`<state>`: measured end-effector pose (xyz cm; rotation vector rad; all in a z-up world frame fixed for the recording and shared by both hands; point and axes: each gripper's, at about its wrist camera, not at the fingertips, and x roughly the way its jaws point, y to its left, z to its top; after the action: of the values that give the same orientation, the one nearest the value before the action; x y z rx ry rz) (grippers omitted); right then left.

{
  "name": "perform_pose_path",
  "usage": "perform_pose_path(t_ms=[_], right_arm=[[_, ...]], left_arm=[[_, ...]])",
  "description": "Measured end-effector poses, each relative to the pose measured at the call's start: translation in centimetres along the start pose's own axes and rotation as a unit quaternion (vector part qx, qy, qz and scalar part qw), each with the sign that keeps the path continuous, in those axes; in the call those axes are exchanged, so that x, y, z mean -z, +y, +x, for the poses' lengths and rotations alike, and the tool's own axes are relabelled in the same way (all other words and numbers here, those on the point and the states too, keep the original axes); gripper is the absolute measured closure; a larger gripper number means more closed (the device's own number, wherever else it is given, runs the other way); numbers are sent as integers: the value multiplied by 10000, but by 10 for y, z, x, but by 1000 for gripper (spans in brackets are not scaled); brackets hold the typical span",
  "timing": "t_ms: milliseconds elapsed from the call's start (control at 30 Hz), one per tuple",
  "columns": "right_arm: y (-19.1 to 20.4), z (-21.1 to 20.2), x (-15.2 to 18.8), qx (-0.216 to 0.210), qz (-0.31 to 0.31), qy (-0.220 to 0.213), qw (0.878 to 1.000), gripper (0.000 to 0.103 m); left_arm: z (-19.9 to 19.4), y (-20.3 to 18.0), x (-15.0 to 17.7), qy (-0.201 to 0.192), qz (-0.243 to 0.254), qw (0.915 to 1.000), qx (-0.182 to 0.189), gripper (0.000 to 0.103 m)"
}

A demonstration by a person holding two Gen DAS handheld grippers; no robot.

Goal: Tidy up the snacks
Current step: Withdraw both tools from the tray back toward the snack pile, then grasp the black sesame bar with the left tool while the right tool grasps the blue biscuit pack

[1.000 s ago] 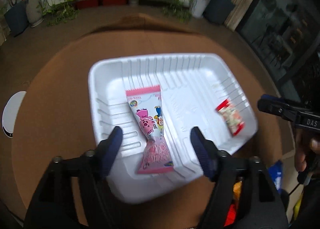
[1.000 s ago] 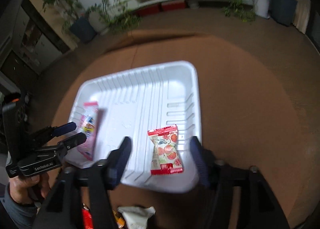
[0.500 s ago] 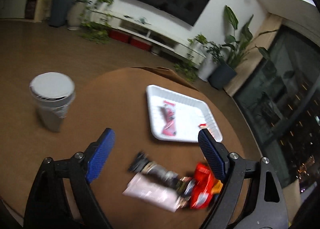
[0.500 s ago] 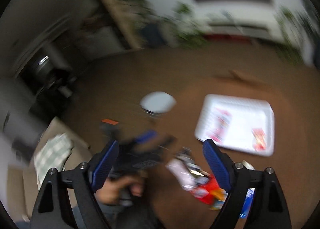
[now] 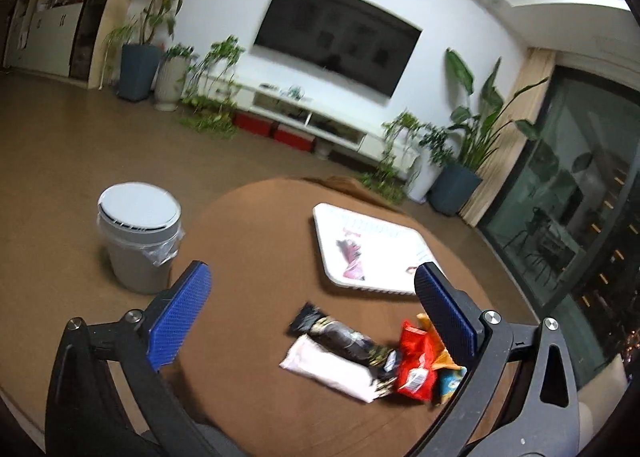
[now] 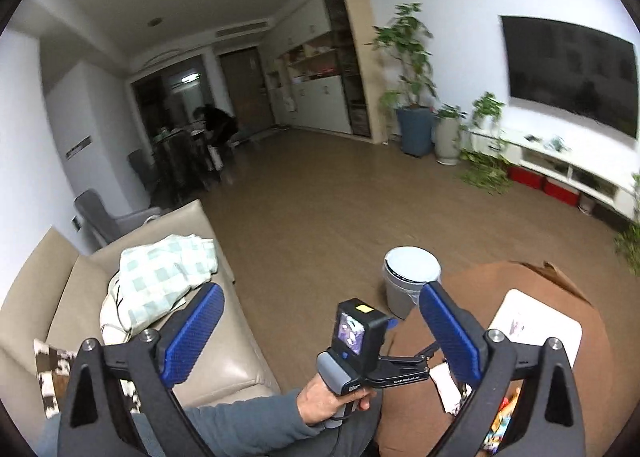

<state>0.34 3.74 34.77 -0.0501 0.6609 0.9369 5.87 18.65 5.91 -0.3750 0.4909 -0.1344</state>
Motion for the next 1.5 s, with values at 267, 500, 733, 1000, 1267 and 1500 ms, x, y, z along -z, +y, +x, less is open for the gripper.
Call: perform_pose_path(t_ms=[267, 500, 733, 1000, 1267, 1500], right_arm=[[-23, -19, 10, 392, 165, -105, 9990, 3], [-137, -45, 75, 1240, 1253, -681, 9820, 0], [-217, -33, 200, 2465, 2108, -763, 9429, 0], [-264, 9, 310, 2624, 3045, -292, 9152, 1], [-289, 21, 338, 2832, 3142, 0, 9061, 11], [-300, 53, 341, 2589, 3099, 381, 9141, 27]], left_arm=[[2, -19, 0, 333, 187, 9976, -577, 0], [3, -16, 10, 732, 104, 9947, -713, 0], [48, -44, 48, 1617, 498, 9826, -762, 0], [108, -71, 84, 2304, 1067, 9670, -214, 6], [133, -98, 62, 2091, 3398, 9166, 251, 6], [172, -112, 66, 2515, 4971, 8274, 716, 25]])
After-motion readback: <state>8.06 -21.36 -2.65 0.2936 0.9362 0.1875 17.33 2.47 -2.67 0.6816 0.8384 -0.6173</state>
